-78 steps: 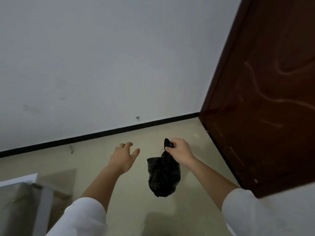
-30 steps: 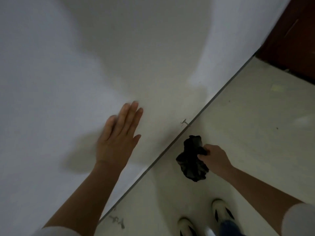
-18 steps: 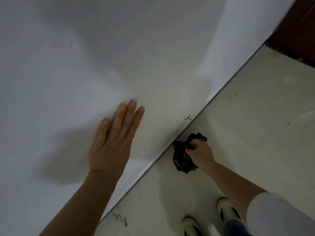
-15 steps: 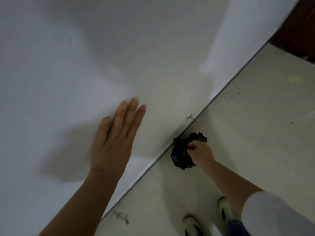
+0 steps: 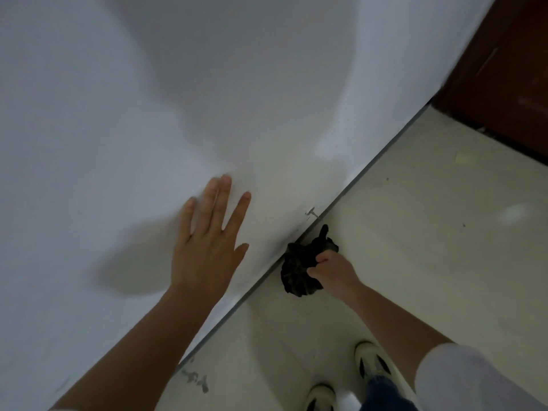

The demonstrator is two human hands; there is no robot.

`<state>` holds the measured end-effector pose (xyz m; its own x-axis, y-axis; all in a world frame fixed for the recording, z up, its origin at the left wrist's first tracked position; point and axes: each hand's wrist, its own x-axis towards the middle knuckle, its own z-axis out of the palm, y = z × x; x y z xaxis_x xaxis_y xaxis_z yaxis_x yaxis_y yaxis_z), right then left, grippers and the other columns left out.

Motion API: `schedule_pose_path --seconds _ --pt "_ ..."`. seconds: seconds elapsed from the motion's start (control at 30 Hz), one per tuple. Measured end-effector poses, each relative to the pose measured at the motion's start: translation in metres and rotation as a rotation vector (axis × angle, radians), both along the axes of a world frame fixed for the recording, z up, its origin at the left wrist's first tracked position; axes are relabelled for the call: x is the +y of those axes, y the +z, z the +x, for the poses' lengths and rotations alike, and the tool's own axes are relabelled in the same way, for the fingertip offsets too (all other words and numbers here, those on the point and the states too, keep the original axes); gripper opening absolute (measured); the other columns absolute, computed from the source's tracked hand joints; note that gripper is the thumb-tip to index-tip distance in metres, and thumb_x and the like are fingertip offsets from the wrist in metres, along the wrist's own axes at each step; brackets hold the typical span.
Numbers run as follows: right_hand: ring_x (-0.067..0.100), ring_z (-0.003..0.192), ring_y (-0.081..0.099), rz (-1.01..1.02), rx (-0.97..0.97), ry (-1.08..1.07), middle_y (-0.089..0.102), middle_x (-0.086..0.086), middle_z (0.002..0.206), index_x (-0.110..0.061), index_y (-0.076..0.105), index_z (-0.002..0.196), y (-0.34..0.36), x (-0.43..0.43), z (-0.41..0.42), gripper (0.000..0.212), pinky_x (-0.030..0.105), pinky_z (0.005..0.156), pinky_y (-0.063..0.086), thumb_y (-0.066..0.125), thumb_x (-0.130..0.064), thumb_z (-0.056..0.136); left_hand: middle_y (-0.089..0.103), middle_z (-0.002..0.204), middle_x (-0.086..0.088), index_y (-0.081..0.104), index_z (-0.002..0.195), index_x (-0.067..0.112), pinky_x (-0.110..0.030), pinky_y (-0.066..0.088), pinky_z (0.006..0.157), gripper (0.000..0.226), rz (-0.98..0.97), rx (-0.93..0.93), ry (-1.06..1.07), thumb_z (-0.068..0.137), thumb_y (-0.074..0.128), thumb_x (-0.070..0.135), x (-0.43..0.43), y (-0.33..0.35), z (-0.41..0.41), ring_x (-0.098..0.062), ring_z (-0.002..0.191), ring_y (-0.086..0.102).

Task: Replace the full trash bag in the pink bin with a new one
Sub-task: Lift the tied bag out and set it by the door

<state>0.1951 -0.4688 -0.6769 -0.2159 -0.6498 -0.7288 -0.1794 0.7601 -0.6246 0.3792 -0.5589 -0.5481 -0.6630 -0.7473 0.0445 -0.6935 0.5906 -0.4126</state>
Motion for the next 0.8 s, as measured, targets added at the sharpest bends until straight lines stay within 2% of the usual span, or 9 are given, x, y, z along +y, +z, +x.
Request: schedule_pose_path --seconds 0.1,0.2,0.33,0.43,0.5,0.67,0.8 --pt "0.021 0.095 0.057 -0.045 0.023 0.013 0.062 0.014 0.116 -0.006 0.048 0.127 0.049 0.023 -0.003 0.043 0.021 0.073 0.041 0.06 -0.019 0.088 0.006 0.159 -0.017 0.018 0.15 0.019 -0.047 0.016 0.116 0.076 0.187 0.106 0.084 0.087 0.047 0.05 0.027 0.031 -0.012 -0.033 0.147 0.005" --pt "0.015 0.09 0.049 -0.088 0.042 -0.008 0.06 0.014 0.116 -0.005 0.048 0.126 0.102 0.06 -0.001 0.041 0.022 0.076 0.037 0.059 -0.019 0.089 -0.005 0.16 -0.013 0.008 0.151 0.022 -0.043 0.01 0.117 0.073 0.457 0.146 0.221 0.093 0.04 0.05 0.06 0.062 -0.02 -0.03 0.148 -0.004" --pt "0.018 0.093 0.052 -0.134 0.149 -0.004 0.057 0.008 0.106 -0.005 0.051 0.12 0.162 0.126 0.001 0.037 0.017 0.068 0.03 0.059 -0.023 0.089 -0.004 0.16 -0.01 0.006 0.151 0.023 -0.043 0.008 0.118 0.072 0.682 0.227 0.286 0.093 0.041 0.049 0.118 0.086 -0.029 -0.029 0.147 -0.006" --pt "0.021 0.111 0.053 -0.112 0.22 -0.024 0.055 0.009 0.126 -0.009 0.047 0.126 0.202 0.187 -0.003 0.046 0.019 0.08 0.036 0.059 -0.032 0.088 0.004 0.159 -0.013 0.011 0.15 0.02 -0.043 0.012 0.117 0.07 0.773 0.207 0.177 0.094 0.041 0.049 0.166 0.098 -0.045 -0.032 0.146 0.001" --pt "0.021 0.115 0.052 -0.093 0.261 -0.095 0.052 0.008 0.132 -0.012 0.044 0.13 0.227 0.232 -0.008 0.05 0.022 0.085 0.038 0.059 -0.036 0.088 0.011 0.157 -0.014 0.014 0.149 0.019 -0.044 0.017 0.116 0.069 0.803 0.16 0.051 0.093 0.041 0.048 0.199 0.11 -0.062 -0.032 0.144 0.008" --pt "0.024 0.118 0.053 0.008 0.392 -0.326 0.053 0.008 0.132 -0.013 0.046 0.129 0.283 0.355 -0.031 0.05 0.03 0.095 0.042 0.06 -0.036 0.086 0.011 0.158 -0.011 0.013 0.15 0.02 -0.044 0.017 0.115 0.068 0.857 0.084 -0.168 0.094 0.039 0.048 0.288 0.151 -0.126 -0.03 0.145 0.006" --pt "0.026 0.119 0.053 0.094 0.454 -0.522 0.053 0.009 0.133 -0.012 0.046 0.129 0.316 0.464 -0.052 0.05 0.031 0.096 0.043 0.059 -0.036 0.086 0.013 0.157 -0.012 0.015 0.149 0.019 -0.043 0.018 0.115 0.068 0.906 0.034 -0.375 0.094 0.038 0.049 0.38 0.18 -0.18 -0.03 0.144 0.007"
